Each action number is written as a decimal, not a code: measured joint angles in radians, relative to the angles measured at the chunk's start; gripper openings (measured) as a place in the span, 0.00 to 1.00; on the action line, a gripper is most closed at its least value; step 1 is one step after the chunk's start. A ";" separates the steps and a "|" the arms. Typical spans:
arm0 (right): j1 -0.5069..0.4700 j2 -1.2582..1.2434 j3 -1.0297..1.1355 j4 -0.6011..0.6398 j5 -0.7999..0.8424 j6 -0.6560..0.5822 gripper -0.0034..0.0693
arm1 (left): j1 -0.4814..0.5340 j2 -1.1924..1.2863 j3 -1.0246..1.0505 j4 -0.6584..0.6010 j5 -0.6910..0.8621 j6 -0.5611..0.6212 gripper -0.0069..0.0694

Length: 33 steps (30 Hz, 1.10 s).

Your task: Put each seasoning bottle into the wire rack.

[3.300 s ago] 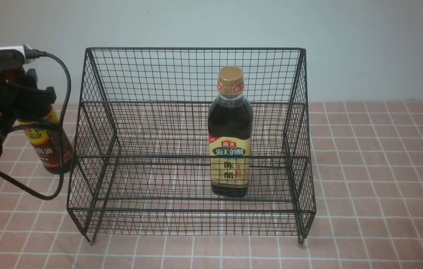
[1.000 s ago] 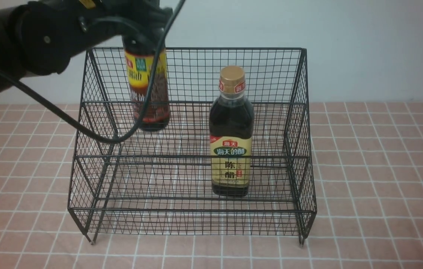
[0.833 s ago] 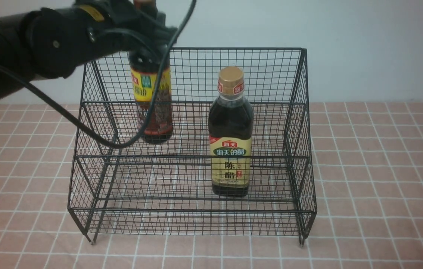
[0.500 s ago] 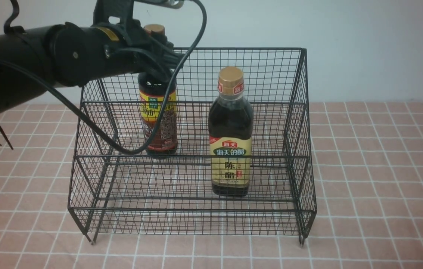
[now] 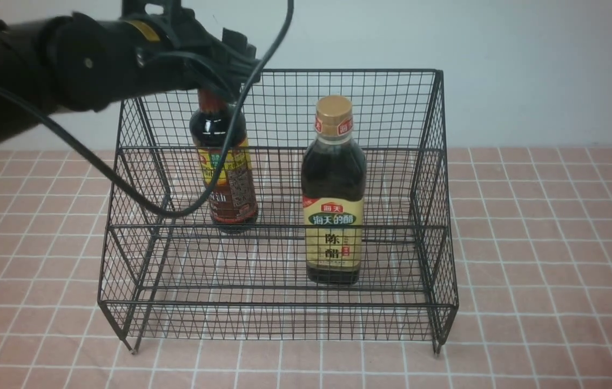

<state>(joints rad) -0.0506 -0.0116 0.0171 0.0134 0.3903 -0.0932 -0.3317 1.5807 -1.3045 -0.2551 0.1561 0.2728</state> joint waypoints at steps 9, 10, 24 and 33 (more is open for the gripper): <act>0.000 0.000 0.000 -0.001 0.000 0.000 0.03 | 0.000 -0.259 -0.002 0.008 0.196 0.000 0.44; 0.000 0.000 0.000 -0.001 0.000 0.000 0.03 | 0.000 -0.278 -0.003 0.009 0.225 -0.001 0.39; 0.000 0.000 0.000 -0.001 0.000 0.000 0.03 | 0.000 -0.790 0.348 0.011 0.391 -0.149 0.08; 0.000 0.000 0.000 -0.001 0.000 0.000 0.03 | 0.000 -1.026 0.562 0.012 0.453 -0.157 0.08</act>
<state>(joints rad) -0.0506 -0.0116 0.0171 0.0123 0.3903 -0.0932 -0.3317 0.5552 -0.7425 -0.2433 0.6086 0.1162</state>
